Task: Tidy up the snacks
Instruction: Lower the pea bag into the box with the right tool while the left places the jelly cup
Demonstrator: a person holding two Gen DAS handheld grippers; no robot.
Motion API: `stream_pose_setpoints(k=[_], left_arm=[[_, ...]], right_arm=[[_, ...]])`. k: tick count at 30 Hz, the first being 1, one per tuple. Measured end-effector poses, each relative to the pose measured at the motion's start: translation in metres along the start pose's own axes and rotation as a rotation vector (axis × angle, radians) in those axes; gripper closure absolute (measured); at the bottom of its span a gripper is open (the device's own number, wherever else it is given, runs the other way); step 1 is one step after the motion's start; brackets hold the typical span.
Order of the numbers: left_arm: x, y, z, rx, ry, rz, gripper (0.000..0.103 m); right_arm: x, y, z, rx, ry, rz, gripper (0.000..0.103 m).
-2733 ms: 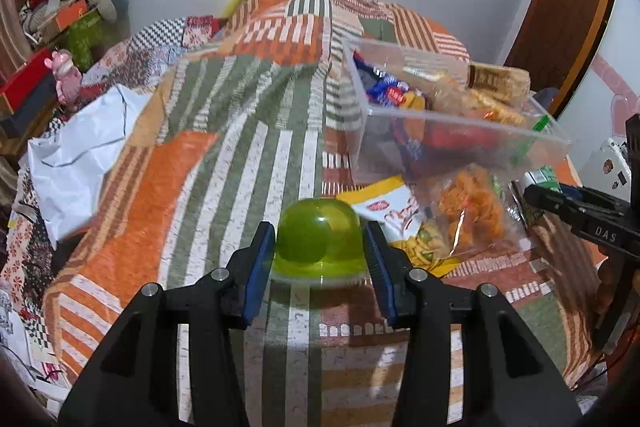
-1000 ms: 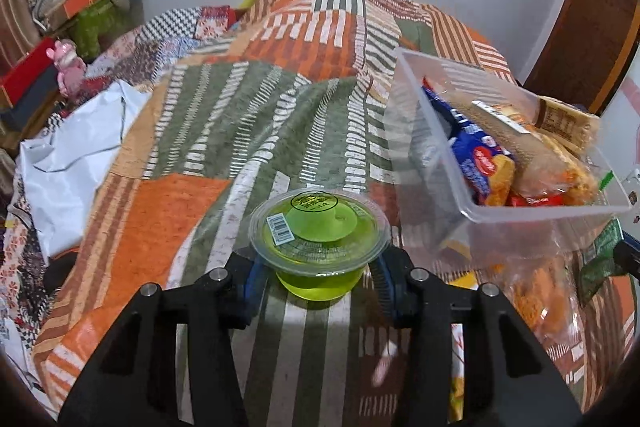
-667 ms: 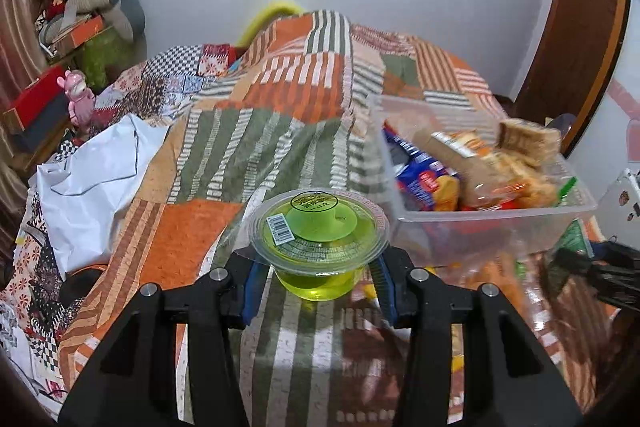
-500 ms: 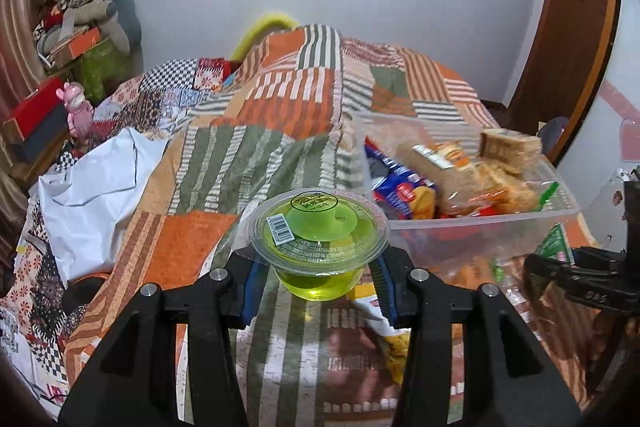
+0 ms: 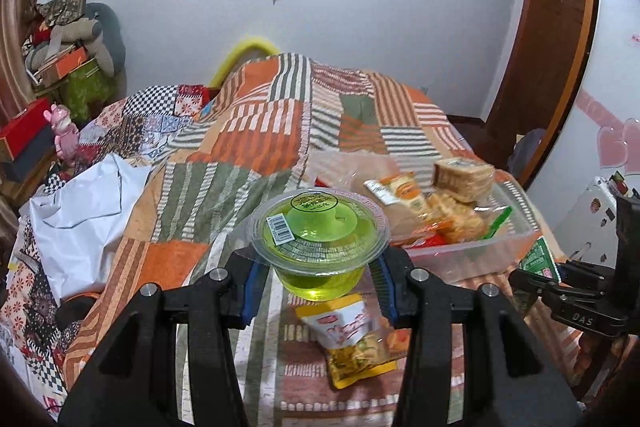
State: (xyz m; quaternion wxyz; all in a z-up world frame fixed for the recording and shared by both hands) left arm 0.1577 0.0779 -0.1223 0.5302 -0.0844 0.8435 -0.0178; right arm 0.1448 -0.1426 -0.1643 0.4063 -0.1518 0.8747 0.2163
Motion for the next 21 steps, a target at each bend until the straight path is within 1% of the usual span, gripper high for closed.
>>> stream_pose_setpoints(k=[5,11,17,21], left_arm=[[-0.013,-0.011,-0.001,0.017,-0.022,0.01,0.057],[-0.026,-0.023,0.009,0.039,-0.036,0.01,0.057],[-0.029,-0.027,0.031,0.039,-0.02,0.02,0.057],[-0.028,-0.027,0.054,0.031,0.006,0.02,0.057]], right_arm=[[-0.024,0.003,-0.017,-0.013,-0.081,-0.006,0.073],[-0.048,0.005,-0.011,-0.006,-0.144,-0.018,0.073],[-0.062,-0.006,0.006,0.021,-0.163,-0.004,0.073],[-0.063,-0.012,0.015,0.028,-0.154,0.005,0.073]])
Point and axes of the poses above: each gripper's, at about its wrist camera, not at the fingertips, and z roughly the way its jaws point, y to its left, x to its underside, the point moved 6 cm from there along z, roughly the way its jaws point, and after that the axes turned 12 degrees about -y, right-handed, at the moved point
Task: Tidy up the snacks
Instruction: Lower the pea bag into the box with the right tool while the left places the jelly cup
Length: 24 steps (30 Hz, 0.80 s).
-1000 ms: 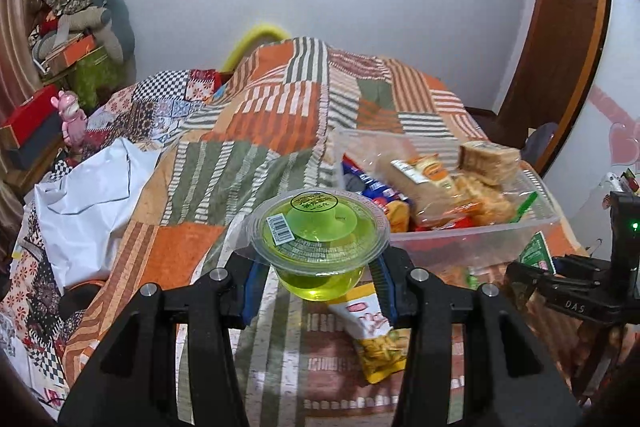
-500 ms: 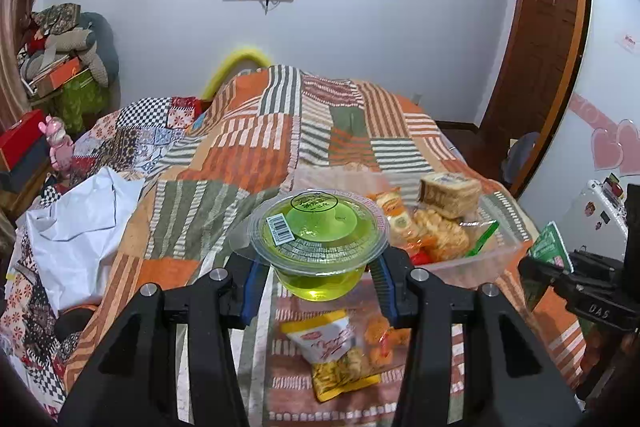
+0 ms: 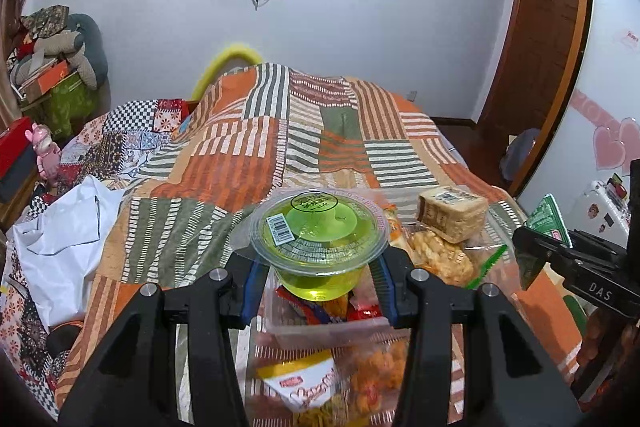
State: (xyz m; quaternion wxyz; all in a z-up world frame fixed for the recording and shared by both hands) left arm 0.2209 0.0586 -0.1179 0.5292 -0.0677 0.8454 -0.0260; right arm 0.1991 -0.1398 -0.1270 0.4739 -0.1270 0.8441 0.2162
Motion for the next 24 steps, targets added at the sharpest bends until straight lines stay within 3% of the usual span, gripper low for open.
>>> stream_pose_setpoints(k=[13,24], left_arm=[[0.013,-0.008,0.057,-0.001,0.066,0.015,0.057],[0.031,-0.006,0.083,0.003,0.151,-0.002,0.057]], right_arm=[[0.011,-0.007,0.021,-0.013,0.048,0.019,0.073],[0.019,-0.013,0.033,-0.009,0.077,0.036,0.073]])
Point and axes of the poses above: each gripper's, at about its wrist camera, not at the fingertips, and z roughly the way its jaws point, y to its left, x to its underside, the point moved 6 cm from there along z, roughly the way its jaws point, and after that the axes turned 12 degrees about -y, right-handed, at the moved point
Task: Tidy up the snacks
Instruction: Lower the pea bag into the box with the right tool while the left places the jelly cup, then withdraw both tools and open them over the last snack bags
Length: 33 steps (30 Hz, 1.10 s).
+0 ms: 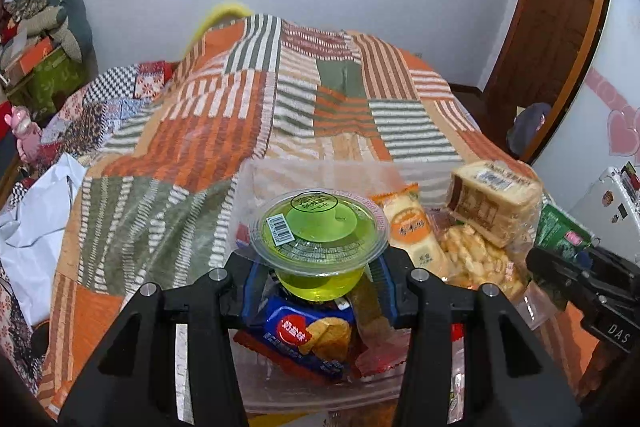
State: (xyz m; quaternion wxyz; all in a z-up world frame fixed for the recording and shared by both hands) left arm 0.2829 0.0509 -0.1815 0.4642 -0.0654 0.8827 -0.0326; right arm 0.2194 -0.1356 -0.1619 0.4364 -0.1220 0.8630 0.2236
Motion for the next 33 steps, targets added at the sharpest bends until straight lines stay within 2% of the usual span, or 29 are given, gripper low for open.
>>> stream_pose_setpoints(k=[7,11,12,14,22,25,33], left_arm=[[0.005,-0.004,-0.005,0.006,0.007,0.012,0.056],[0.005,-0.003,-0.011,0.002,0.007,0.002,0.054],[0.003,-0.003,-0.013,0.004,0.001,-0.004,0.052],[-0.002,-0.002,-0.024,0.006,-0.035,-0.014,0.042],[-0.013,-0.006,-0.063,0.016,-0.097,0.001,0.04],[-0.012,-0.005,-0.079,0.011,-0.112,0.017,0.036],[0.004,0.001,-0.112,0.001,-0.107,0.046,0.031]], right_arm=[[-0.001,0.002,-0.004,0.004,0.017,0.006,0.069],[-0.003,0.002,-0.011,0.002,0.007,0.016,0.055],[-0.004,0.003,-0.013,0.007,0.001,0.012,0.049],[-0.007,0.005,-0.021,0.018,-0.02,-0.007,0.045],[-0.015,0.017,-0.041,0.016,-0.059,-0.05,0.041],[-0.016,0.022,-0.048,0.012,-0.074,-0.058,0.038],[-0.011,0.038,-0.062,-0.016,-0.073,-0.092,0.038]])
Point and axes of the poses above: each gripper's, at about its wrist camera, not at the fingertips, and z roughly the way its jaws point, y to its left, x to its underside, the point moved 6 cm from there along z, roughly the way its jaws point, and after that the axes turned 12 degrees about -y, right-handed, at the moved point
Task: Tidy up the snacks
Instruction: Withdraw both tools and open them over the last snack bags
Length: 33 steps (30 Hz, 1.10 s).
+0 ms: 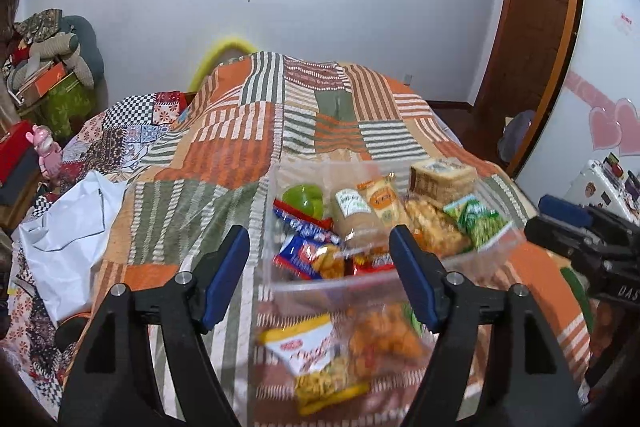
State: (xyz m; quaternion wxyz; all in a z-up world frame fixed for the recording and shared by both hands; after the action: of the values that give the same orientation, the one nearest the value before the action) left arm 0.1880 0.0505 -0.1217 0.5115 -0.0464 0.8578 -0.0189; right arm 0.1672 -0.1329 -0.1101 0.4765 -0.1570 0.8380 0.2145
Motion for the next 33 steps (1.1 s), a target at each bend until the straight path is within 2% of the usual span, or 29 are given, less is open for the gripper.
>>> stream_pose_setpoints(k=[4,9,17,23,32,33], left_arm=[[0.017,0.002,-0.01,-0.014,0.028,0.027,0.031],[0.043,0.012,-0.013,-0.03,0.078,0.02,0.031],[0.078,0.029,-0.01,-0.042,0.144,-0.001,0.031],[0.087,0.039,-0.009,-0.047,0.144,0.009,0.031],[0.097,0.053,-0.003,-0.027,0.162,-0.031,0.031],[0.097,0.053,-0.003,-0.024,0.163,-0.035,0.031]], right_arm=[[0.005,0.008,-0.003,-0.018,0.008,-0.003,0.037],[0.016,0.016,-0.003,-0.025,0.023,-0.008,0.029],[0.05,0.031,0.02,-0.059,0.124,0.016,0.029],[0.068,0.047,0.047,-0.076,0.202,-0.001,0.029],[0.081,0.068,0.077,-0.091,0.265,-0.004,0.029],[0.083,0.07,0.079,-0.087,0.272,-0.007,0.026]])
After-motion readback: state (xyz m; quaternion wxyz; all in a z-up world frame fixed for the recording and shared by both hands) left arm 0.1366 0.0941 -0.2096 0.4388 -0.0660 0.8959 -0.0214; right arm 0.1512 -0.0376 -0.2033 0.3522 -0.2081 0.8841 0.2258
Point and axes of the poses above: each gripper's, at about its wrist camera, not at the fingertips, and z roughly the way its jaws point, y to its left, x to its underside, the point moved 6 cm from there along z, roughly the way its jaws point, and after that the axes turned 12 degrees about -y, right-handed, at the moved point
